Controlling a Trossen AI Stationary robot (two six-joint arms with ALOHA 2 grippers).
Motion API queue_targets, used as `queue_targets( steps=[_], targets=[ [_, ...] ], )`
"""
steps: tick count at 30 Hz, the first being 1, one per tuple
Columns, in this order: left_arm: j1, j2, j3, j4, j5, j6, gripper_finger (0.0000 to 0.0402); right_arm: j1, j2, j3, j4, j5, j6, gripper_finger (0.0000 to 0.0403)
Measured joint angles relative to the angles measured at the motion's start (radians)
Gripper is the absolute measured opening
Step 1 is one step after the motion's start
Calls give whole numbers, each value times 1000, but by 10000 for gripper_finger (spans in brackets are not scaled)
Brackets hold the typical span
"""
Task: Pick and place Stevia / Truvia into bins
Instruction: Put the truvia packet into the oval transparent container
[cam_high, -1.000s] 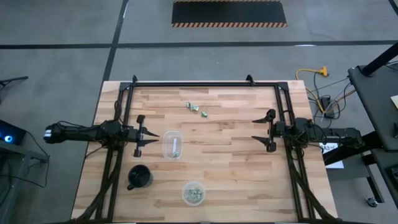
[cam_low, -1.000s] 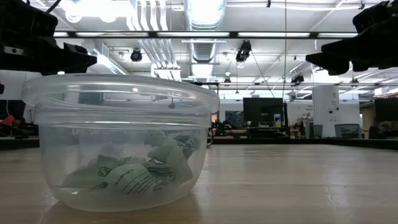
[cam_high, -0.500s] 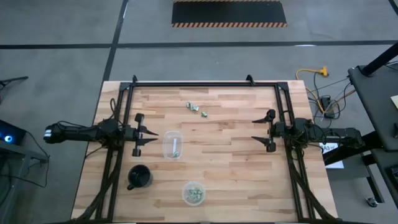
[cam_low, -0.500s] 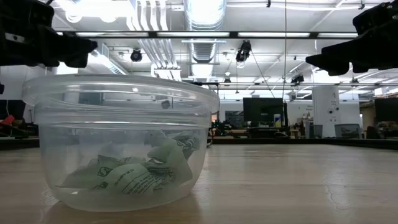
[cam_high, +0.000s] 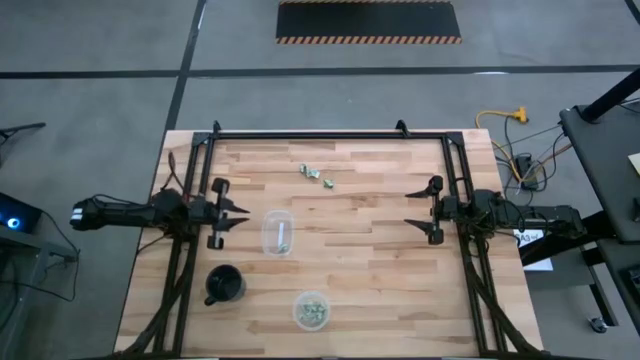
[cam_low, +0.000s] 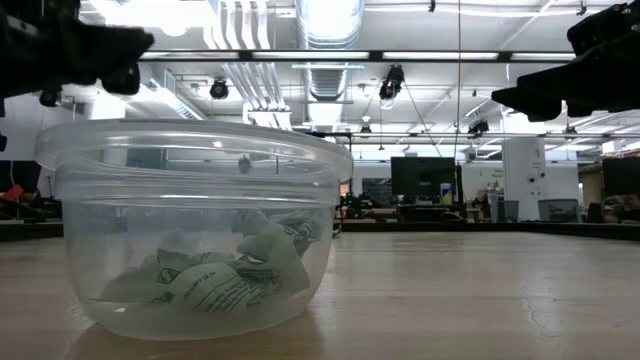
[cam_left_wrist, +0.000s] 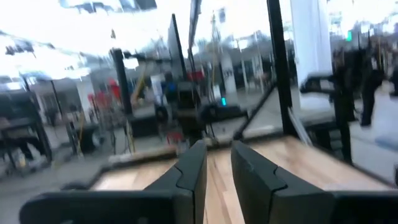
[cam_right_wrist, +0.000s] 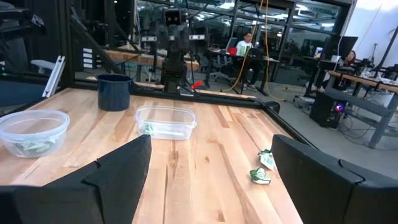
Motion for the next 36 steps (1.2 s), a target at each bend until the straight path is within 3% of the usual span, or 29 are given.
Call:
queue_targets(
  steps=[14, 21, 30, 32, 36],
  targets=[
    [-1, 145, 0, 504, 1, 3, 57, 0, 0, 0, 0, 0, -1, 325],
    [0, 284, 10, 750, -41, 90, 57, 0, -1, 0, 1, 0, -1, 325],
    [0, 476, 138, 935, -88, 261, 57, 0, -1, 0, 1, 1, -1, 324],
    [0, 536, 177, 935, -124, 264, 57, 0, 0, 0, 1, 1, -1, 324],
    [0, 683, 264, 927, -294, 212, 57, 0, 0, 0, 1, 1, -1, 324]
  ],
)
